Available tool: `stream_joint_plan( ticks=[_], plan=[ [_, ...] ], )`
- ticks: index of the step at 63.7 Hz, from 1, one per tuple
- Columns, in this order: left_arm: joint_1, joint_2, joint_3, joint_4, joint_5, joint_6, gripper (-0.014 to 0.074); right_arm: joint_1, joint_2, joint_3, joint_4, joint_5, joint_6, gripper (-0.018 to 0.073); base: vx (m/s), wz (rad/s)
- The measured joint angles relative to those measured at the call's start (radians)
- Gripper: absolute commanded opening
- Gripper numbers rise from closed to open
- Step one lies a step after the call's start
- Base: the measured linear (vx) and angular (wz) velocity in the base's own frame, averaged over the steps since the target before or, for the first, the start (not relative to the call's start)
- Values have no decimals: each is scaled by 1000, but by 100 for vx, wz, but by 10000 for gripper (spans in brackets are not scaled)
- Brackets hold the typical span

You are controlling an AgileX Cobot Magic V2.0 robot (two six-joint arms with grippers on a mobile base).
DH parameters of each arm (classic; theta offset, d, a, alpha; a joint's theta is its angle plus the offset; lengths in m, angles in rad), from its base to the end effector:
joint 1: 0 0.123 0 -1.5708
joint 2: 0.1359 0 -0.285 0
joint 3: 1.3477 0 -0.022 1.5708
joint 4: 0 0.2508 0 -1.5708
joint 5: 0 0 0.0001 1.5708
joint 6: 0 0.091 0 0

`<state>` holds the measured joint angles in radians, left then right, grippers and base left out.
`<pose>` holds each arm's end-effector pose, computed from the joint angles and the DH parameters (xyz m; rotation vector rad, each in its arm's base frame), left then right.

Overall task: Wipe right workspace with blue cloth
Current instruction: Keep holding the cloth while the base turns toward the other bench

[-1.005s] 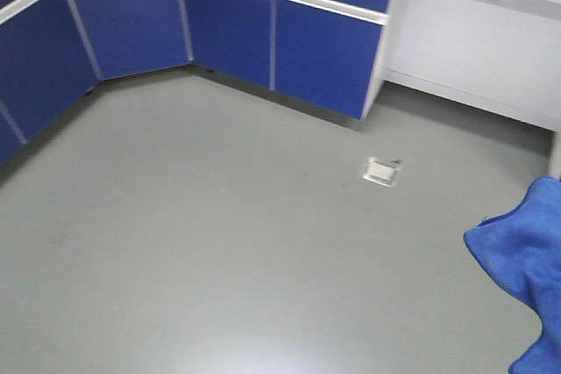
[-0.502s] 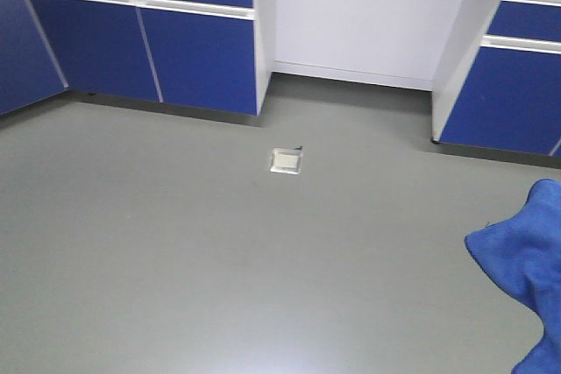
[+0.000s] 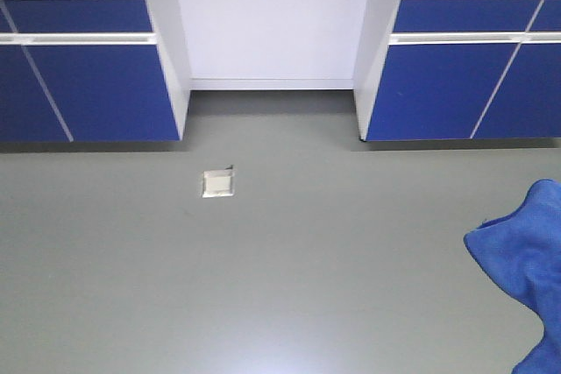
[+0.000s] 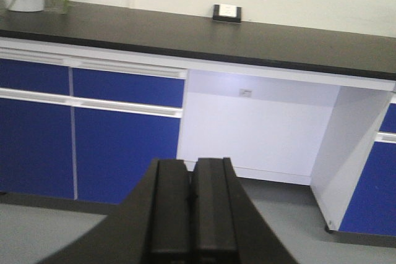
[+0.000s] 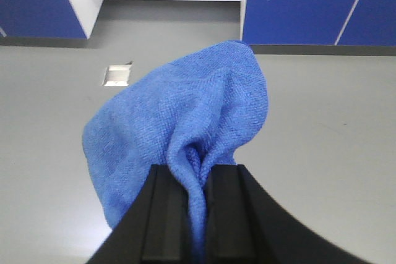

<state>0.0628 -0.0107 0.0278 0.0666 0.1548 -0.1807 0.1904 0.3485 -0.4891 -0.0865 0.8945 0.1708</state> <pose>0.0564 0.0045 0.1903 -0.1546 1.6480 -0.0311 0.0586 0.0051 0.2777 -0.0458 2.2350 0.0918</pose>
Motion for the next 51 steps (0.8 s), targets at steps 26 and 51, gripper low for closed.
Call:
stream_joint_plan(
  ticks=[26, 51],
  plan=[
    [0, 0, 0, 0, 0, 0, -6, 0, -4, 0, 0, 3, 0, 42, 32, -15],
    [0, 0, 0, 0, 0, 0, -6, 0, -4, 0, 0, 16, 0, 42, 40, 10]
  ],
)
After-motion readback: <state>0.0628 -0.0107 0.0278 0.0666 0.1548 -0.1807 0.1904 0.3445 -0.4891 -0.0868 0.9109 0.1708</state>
